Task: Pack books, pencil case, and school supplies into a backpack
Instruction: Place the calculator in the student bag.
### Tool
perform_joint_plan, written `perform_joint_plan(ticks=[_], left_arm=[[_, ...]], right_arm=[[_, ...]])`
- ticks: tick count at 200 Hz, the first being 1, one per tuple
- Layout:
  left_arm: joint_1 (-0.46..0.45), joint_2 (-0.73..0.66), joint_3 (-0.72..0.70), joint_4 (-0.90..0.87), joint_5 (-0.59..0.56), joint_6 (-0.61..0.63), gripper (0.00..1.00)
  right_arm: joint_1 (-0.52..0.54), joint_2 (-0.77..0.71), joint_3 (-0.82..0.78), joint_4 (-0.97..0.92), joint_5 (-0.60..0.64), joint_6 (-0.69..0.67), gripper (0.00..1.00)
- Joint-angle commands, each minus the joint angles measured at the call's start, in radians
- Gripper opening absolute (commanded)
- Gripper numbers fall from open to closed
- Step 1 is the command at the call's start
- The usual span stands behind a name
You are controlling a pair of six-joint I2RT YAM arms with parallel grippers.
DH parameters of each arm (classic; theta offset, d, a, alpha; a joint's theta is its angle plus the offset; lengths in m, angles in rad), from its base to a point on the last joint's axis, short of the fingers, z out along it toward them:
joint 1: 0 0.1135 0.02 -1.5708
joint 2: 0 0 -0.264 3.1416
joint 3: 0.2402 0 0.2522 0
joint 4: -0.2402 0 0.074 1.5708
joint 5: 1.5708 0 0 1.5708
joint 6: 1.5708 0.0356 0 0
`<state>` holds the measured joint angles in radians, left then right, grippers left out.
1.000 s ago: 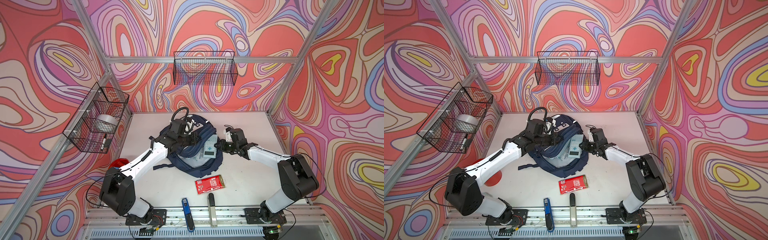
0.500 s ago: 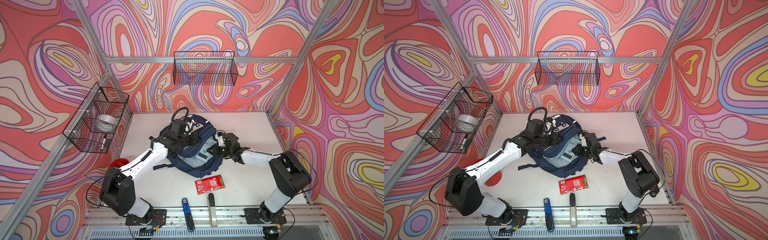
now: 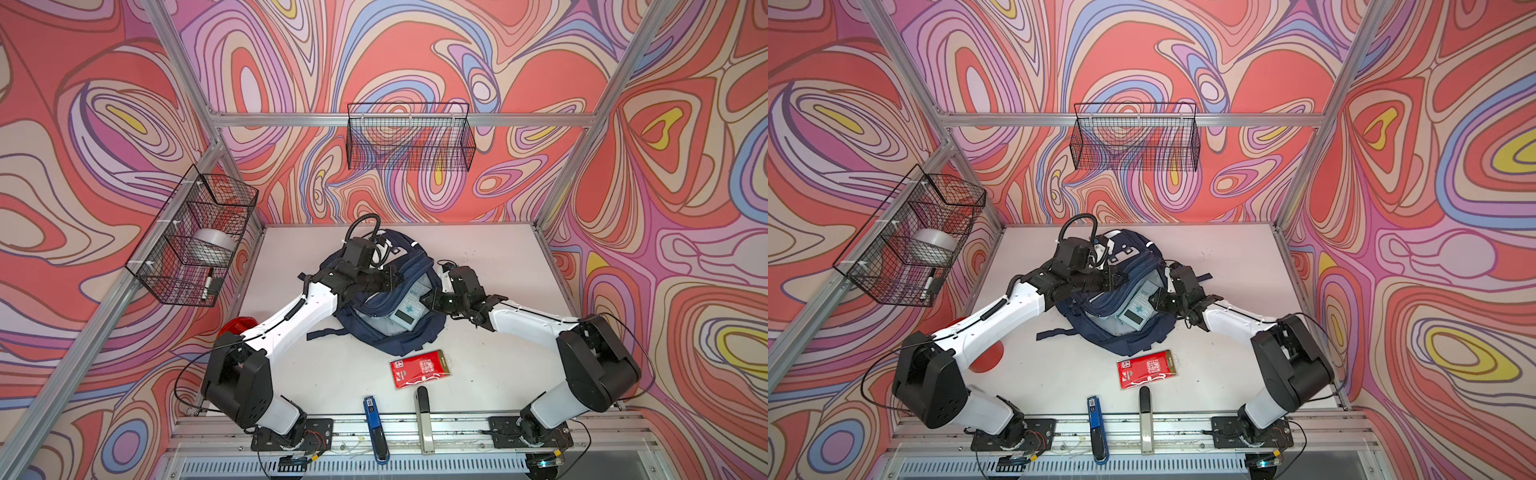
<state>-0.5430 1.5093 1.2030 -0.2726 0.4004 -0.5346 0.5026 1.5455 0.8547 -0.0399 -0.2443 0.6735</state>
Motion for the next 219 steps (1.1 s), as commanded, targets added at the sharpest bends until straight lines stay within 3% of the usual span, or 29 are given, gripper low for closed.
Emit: perform_joint_plan(ticks=[1,38,104,156,187,219], left_arm=[[-0.024,0.002,0.023,0.022,0.042,0.003,0.0],[-0.04,0.012,0.037,0.015,0.04,0.01,0.0],[-0.044,0.007,0.063,-0.042,0.031,0.034,0.0],[-0.046,0.024,0.058,-0.046,0.082,0.028,0.0],[-0.05,0.019,0.033,-0.072,0.055,0.036,0.0],[-0.055,0.013,0.009,-0.056,0.067,0.019,0.0]], right_arm=[[-0.007,-0.035,0.012,-0.188,0.127,-0.021,0.25],[-0.003,0.025,-0.025,-0.065,0.015,-0.016,0.17],[0.047,0.153,-0.024,0.114,0.049,0.04,0.08],[0.082,0.25,-0.004,0.311,0.043,0.134,0.07],[0.086,0.269,-0.023,0.428,0.083,0.222,0.07],[0.096,0.333,0.021,0.449,0.103,0.248,0.05]])
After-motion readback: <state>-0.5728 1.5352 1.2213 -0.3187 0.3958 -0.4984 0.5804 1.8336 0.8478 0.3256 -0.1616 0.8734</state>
